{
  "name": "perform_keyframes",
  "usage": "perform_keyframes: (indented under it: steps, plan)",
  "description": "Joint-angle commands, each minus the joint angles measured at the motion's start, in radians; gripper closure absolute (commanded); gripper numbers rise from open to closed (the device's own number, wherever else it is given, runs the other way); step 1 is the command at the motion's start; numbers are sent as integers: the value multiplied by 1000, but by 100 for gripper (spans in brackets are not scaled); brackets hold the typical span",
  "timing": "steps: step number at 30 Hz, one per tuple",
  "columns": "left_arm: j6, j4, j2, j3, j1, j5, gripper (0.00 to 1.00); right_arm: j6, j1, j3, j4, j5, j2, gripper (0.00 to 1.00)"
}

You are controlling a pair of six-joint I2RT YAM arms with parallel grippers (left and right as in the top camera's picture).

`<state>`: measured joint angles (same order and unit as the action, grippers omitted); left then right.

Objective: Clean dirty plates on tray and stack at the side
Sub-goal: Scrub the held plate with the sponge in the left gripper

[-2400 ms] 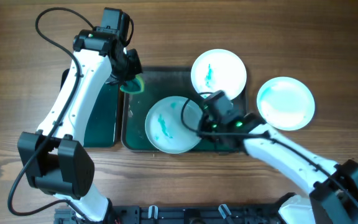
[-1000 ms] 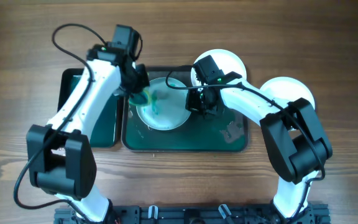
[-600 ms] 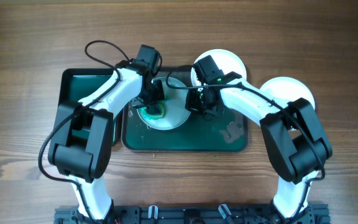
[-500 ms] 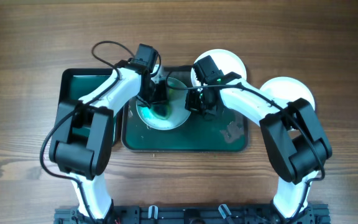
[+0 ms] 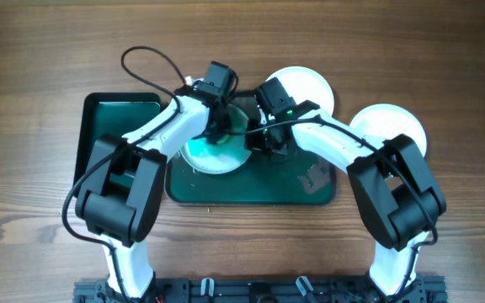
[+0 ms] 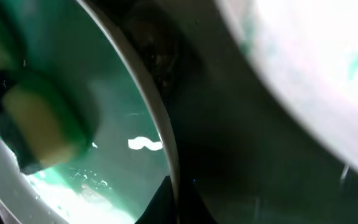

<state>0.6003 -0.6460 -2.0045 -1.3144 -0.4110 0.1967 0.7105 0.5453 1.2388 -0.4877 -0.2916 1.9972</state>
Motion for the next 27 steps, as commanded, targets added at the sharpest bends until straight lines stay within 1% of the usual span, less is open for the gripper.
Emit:
perform_keyframes:
  steps: [1, 2, 3, 5, 6, 8, 9, 10, 11, 12, 14, 15, 16, 17, 18, 20, 21, 23, 24, 25, 27]
  plan:
    - [61, -95, -50, 36, 54, 115, 96, -19, -2, -17, -28, 3, 22, 96]
    - [58, -122, -50, 36, 53, 32, 96, -19, -2, -17, -28, 3, 22, 96]
    - [20, -146, -50, 36, 53, -50, 96, -19, -2, -17, -28, 3, 22, 96]
    - [-137, -180, -50, 36, 53, -241, 96, -19, -7, -17, -28, -2, 22, 96]
    - [-200, -194, -50, 36, 53, -307, 96, -19, -9, -17, -27, -6, 22, 96]
    - [-399, -266, -50, 36, 53, -494, 96, -19, -18, -17, -25, -16, 22, 96]
    - [-523, -301, -50, 36, 53, -599, 96, -19, -21, -17, -24, -16, 22, 96]
    - [-631, -325, -50, 36, 53, -686, 96, -19, -21, -17, -22, -16, 22, 96]
    - [-714, -340, -50, 36, 53, -750, 96, -19, -21, -17, -21, -16, 22, 96]
    - [-758, -342, -50, 36, 53, -787, 96, -19, -21, -17, -22, -16, 22, 96]
    - [-757, -303, -50, 36, 53, -795, 96, -20, -21, -17, -22, -16, 22, 96]
    - [-736, -253, -50, 36, 53, -790, 96, -19, -21, -17, -22, -16, 22, 96]
    - [-682, -194, -50, 36, 55, -761, 96, -19, -21, -17, -21, -15, 22, 96]
    - [-607, -140, -50, 36, 55, -698, 96, -19, -21, -17, -22, -15, 22, 96]
    - [-495, -67, -50, 33, 55, -570, 96, -20, -21, -17, -22, -15, 22, 96]
    - [-344, -31, -50, -6, 52, -293, 96, -23, -21, -17, -22, -15, 22, 96]
    - [-313, -40, -50, -29, 49, -187, 96, -23, -21, -17, -22, -15, 22, 96]
    - [-200, -110, -50, -80, 47, 99, 96, -27, -21, -17, -22, -15, 22, 96]
    - [-148, -146, -50, -91, 47, 192, 96, -27, -21, -17, -22, -15, 22, 96]
    - [-100, -183, -50, -94, 47, 263, 96, -27, -21, -17, -22, -14, 22, 96]
    - [-86, -229, -50, -94, 47, 261, 96, -27, -21, -17, -22, -14, 22, 96]
